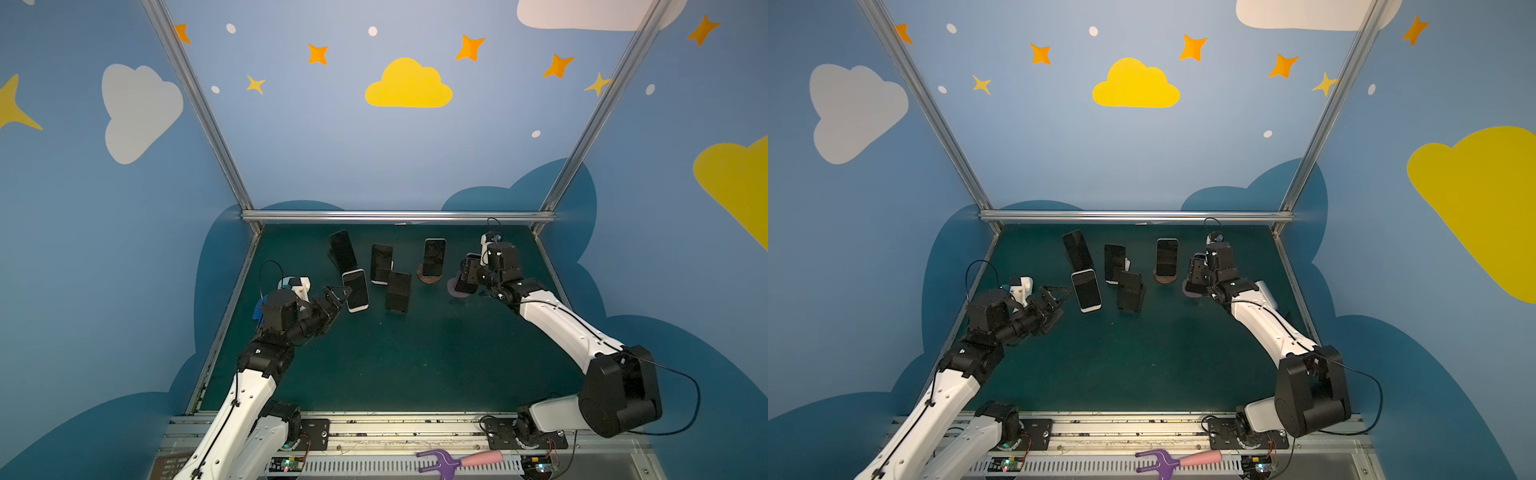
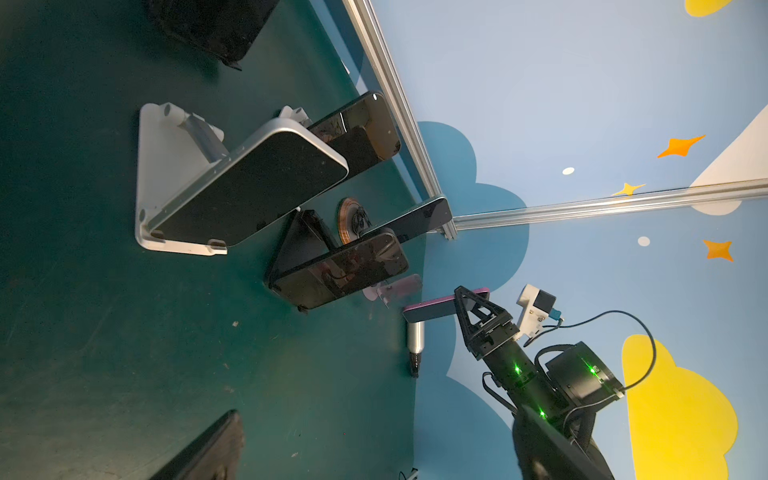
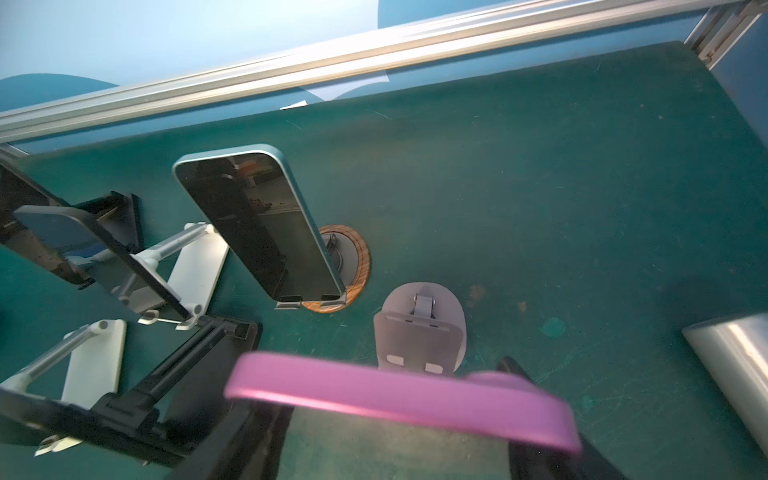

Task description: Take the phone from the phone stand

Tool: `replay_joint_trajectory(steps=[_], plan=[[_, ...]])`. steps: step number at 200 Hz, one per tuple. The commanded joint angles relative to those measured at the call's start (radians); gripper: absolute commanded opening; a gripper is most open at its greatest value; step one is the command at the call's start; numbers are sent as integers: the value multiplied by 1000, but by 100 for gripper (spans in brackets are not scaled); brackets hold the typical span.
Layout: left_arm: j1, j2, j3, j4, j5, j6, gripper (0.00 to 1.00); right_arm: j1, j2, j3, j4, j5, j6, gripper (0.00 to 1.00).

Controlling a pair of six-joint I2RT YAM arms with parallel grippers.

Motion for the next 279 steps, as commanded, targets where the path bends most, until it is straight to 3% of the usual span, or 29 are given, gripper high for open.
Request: replay_joint_trajectory(steps=[1,93,167,222,279], plan=[[-9,-39,-18,8,-33,-5,100,22,-47,-6,5,6,-4,57],[-32,-175,-123,15,-44,-75,100,157,-241,-93,-75,57,8,56],[-46,-322,-182,-57,-53,-107,100,380,-388,-194,-130,196,118,54],[-51,-444,-234,-121,-69,-148,100,613,-375,-205,-164,334,225,53],[-51,-523,-272,-159,-71,-173,100,803,-203,-125,-194,437,356,53]])
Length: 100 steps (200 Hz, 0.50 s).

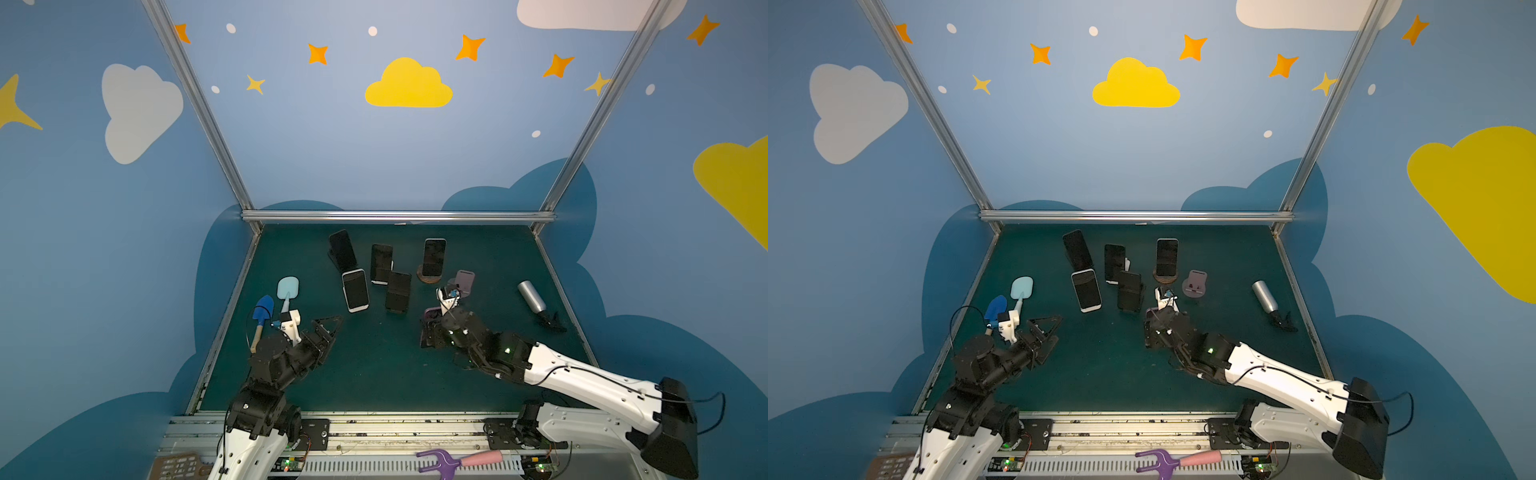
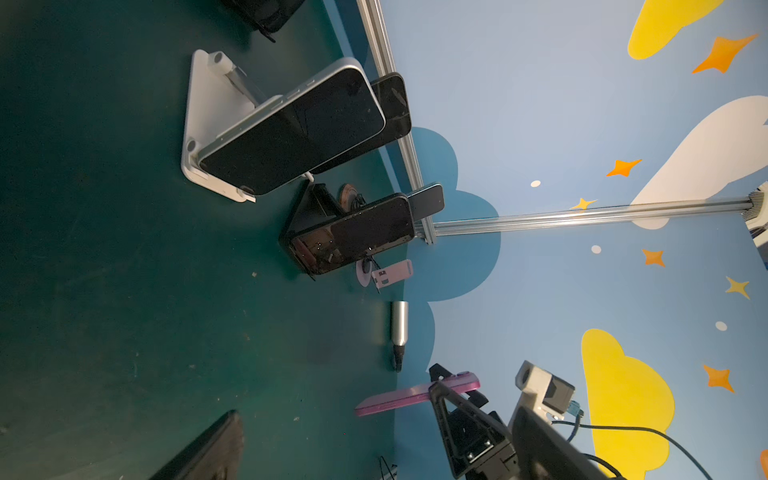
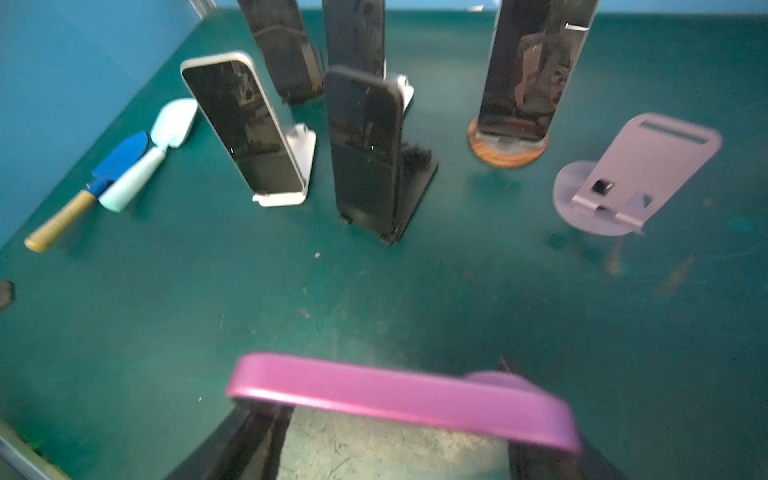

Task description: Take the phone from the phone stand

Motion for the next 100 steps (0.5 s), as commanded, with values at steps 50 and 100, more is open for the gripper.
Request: replay_joint_trajectory(steps=[50,100], plan=[[-3,-119,-55,-85,-12,-48,100,103,210,168,-28,56,139,52],[-4,-205,-62,-144,-33,-64,100,128,353,326,-101,2,177,52]])
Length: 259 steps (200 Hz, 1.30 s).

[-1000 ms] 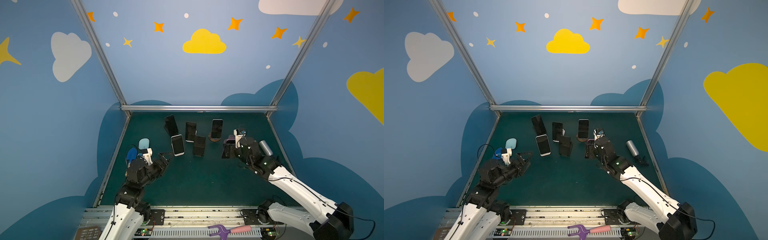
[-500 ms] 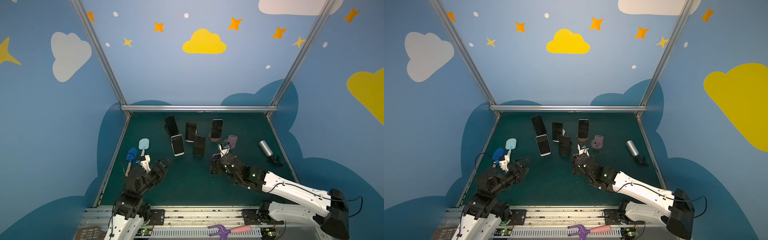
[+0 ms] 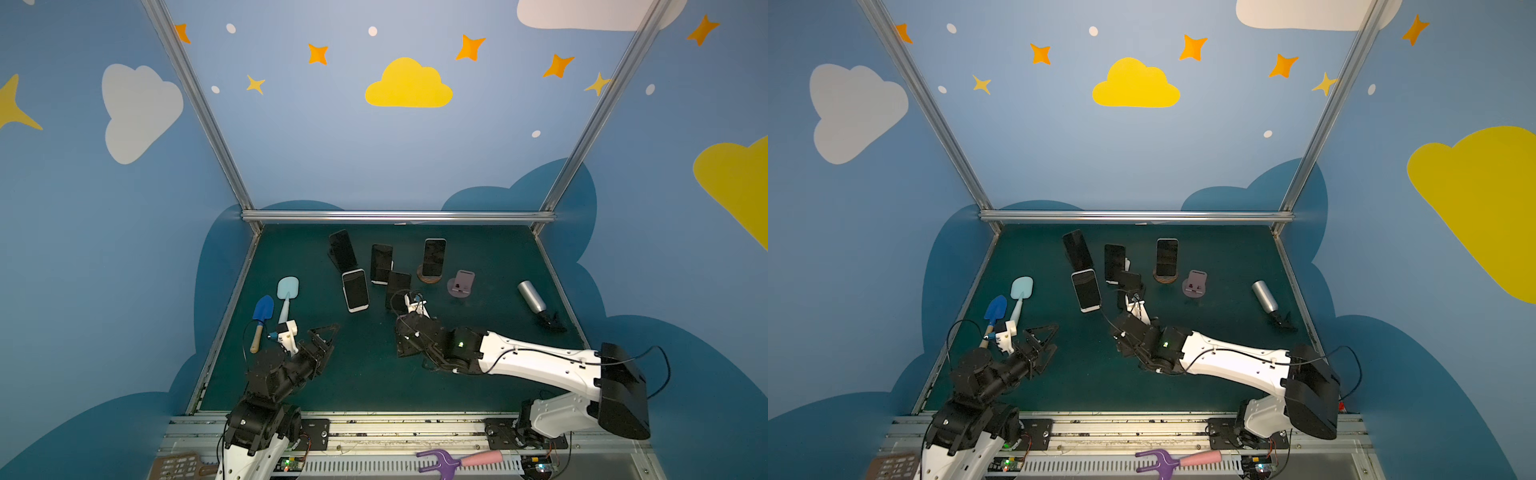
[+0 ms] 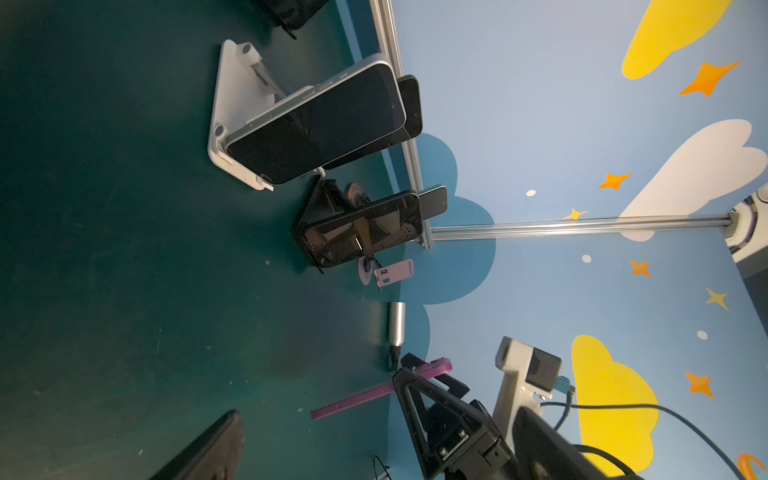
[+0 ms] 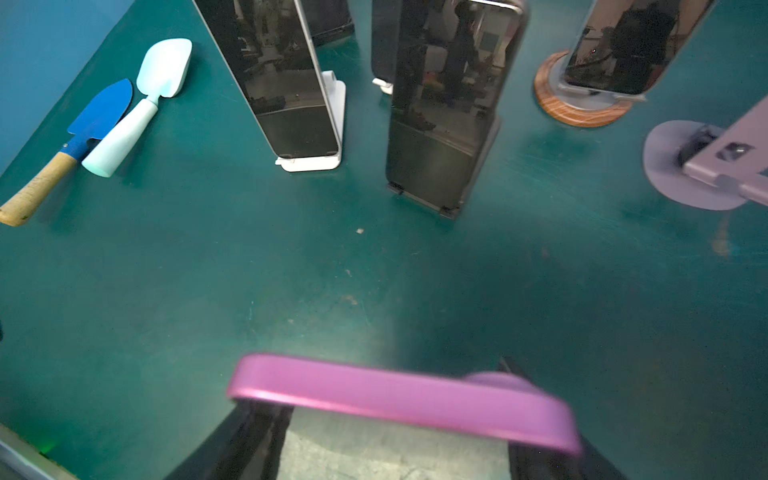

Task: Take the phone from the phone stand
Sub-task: 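Carry the purple-edged phone toward the robot and lower it near the table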

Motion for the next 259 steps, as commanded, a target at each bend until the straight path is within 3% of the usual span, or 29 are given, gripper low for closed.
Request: replay_joint_trajectory(steps=[1,110,203,259], plan=[[-3,-22,-6,-42,-16,-12,100,18,43,101,-46,-19,46,52],[-3,-53,-59,-46,-37,-59,100,50,277,280,-164,-72,161,51],[-3,-20,-68,-15,-61,-61,100,23,368,307,-158,-157,174,50],[-3,4,-73,2,-65,-61,100,13,394,283,-123,-216,249,48]])
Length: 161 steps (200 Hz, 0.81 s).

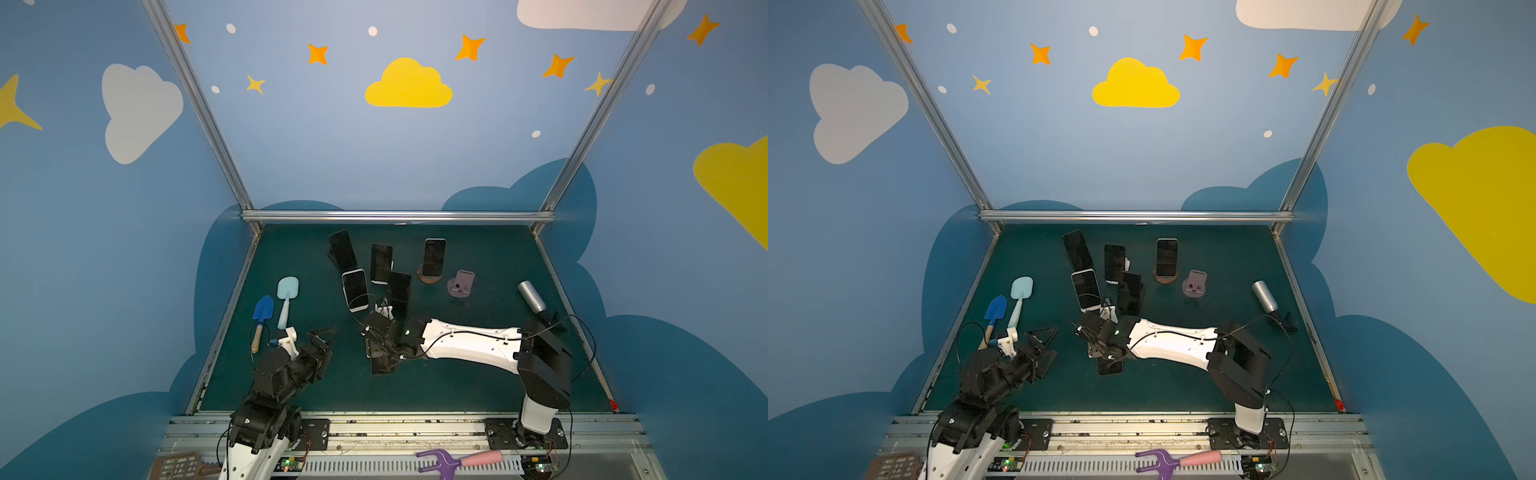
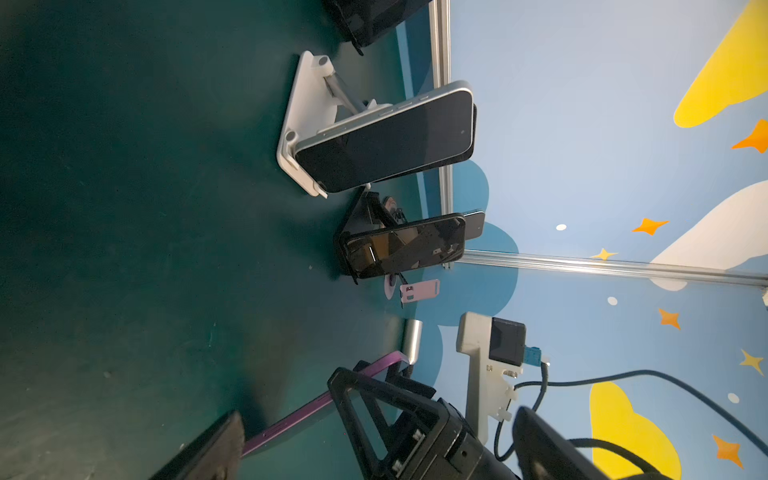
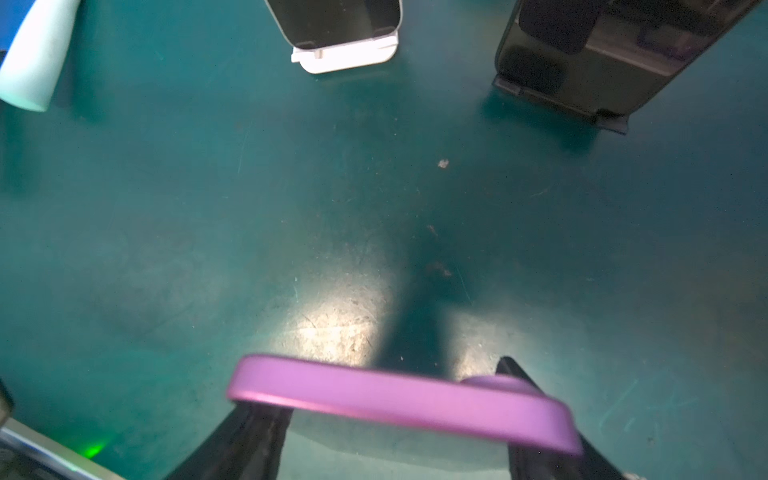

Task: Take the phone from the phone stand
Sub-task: 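Carry the purple-edged phone toward the robot and lower it near the table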

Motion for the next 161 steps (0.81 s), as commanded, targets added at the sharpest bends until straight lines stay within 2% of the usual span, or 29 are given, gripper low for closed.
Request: replay_joint_trajectory(steps=[1,51,161], plan=[[-3,3,-10,26,-11,3,100,-2,19,-3,19,-26,51,48],[-3,0,-19,32,-12,-1,100,-2,64,10,-18,-45,108,48],[-3,-44,-50,11,-15,-13,100,-2,175,93,-58,-61,98,47]])
